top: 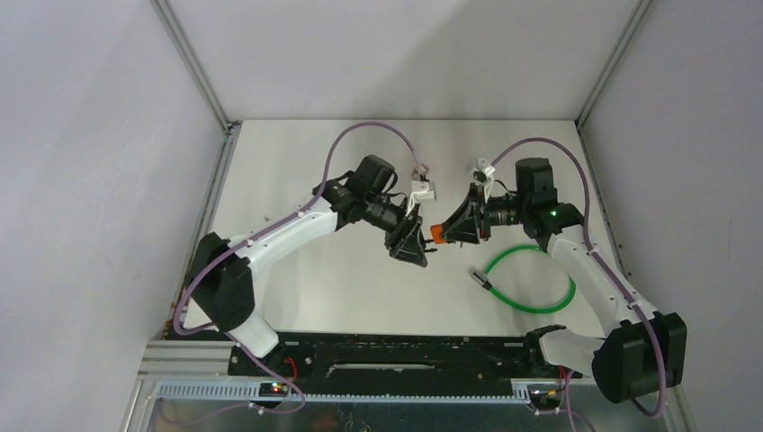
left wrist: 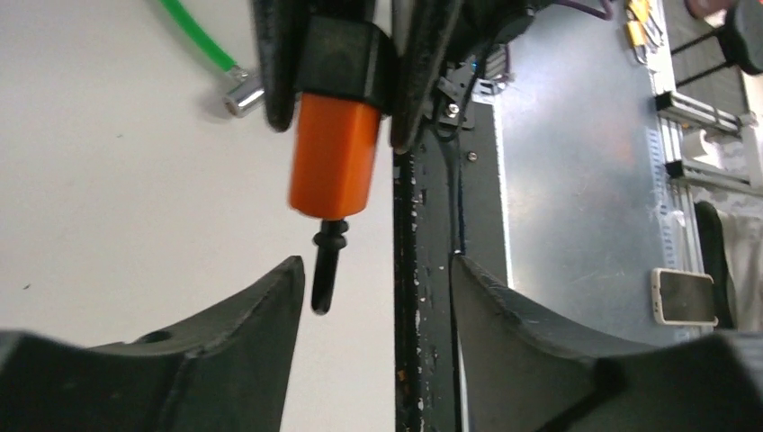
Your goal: Unlock with the key
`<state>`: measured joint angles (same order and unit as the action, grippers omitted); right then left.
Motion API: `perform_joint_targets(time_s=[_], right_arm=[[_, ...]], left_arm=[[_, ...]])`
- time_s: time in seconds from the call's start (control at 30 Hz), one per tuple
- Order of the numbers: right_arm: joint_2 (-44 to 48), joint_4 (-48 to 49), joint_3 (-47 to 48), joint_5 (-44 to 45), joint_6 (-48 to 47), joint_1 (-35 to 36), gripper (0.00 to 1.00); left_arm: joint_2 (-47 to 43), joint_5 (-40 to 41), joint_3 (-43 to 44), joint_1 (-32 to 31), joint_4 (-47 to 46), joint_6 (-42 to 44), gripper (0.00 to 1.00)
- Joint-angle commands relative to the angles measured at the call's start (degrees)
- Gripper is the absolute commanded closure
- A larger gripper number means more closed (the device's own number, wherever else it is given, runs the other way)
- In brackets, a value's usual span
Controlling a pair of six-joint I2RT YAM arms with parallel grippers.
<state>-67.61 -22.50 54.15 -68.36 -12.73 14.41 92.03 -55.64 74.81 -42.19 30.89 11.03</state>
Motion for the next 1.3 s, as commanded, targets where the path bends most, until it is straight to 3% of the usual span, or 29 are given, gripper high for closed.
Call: perform_joint_targets(time_s=[0.0, 0.2, 0.33, 0.53, 0.83, 1.27], right_arm=[[0.1, 4.4, 0.4, 1.9, 0.9, -0.2, 1.00], [-4.8, 13.1, 0.6, 9.4, 10.2, -2.1, 1.00], [-12.2, 16.5, 3.2, 12.5, 15.5, -4.5, 1.00], [-25.2, 24.6, 7.4, 15.6, 25.3, -7.7, 1.00], [-45.9, 25.8, 22.4, 16.3, 34.8, -11.5, 1.00], [-63.0, 14.4, 41.4, 18.8, 38.4, -13.2, 0.89]], left_arm=[[-3.0, 6.4, 3.5, 2.0, -3.5, -2.9, 0.30], [-8.5, 22.4, 1.6, 5.6, -5.9, -1.7, 0.09], [-12.2, 27.5, -0.6, 8.4, -5.8, 1.2, 0.05], [-17.3, 29.6, -5.7, 12.1, -5.5, 4.0, 0.03], [-23.0, 26.8, -11.0, 17.2, -1.6, 7.4, 0.00], [-28.4, 27.2, -14.6, 17.3, 0.4, 9.8, 0.00]])
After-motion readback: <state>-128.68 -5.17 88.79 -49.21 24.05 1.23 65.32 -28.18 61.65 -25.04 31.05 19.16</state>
